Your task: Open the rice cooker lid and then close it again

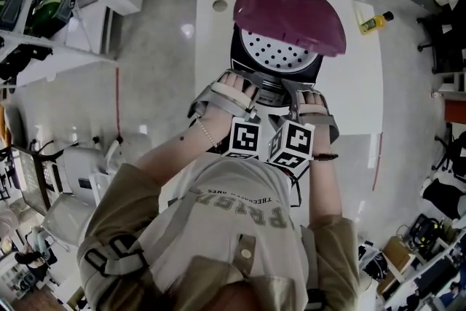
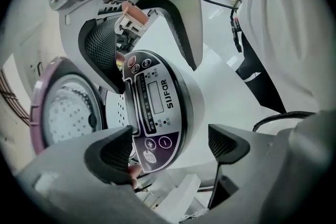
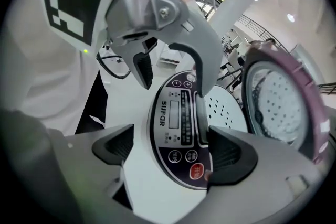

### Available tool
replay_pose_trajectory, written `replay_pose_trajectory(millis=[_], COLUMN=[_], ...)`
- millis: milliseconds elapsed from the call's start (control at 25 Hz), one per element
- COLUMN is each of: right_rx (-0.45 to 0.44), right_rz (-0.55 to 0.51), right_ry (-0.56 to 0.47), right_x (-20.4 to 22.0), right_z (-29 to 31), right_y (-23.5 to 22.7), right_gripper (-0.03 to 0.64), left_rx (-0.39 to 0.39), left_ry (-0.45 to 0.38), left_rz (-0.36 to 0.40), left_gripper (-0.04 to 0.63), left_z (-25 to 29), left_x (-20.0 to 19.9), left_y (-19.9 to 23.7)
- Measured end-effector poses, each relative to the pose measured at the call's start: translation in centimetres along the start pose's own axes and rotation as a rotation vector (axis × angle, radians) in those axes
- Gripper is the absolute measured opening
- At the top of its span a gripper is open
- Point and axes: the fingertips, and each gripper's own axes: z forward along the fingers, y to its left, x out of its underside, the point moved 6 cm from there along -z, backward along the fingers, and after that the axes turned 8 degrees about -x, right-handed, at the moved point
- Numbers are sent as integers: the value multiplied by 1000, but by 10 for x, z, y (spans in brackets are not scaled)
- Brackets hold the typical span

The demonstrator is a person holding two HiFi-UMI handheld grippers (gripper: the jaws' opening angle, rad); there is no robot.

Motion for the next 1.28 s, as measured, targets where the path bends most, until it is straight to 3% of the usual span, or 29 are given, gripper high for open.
replay_pose_trajectory(millis=[680,920,1280], right_rx=[-27,-25,75], right_rz=[59,102,290], right_ry=[-65,-131,-386], right_x=[0,0,4], right_z=[0,-1,-15], right_y=[-4,-3,-6], right_gripper=[423,423,423], left_rx=[1,-2,29], left_ry=[-11,-49,-94], left_rz=[-42,-169,-390], left_gripper=[460,460,460], left_z=[1,0,-9], left_x=[2,-2,-1], left_y=[4,5,10])
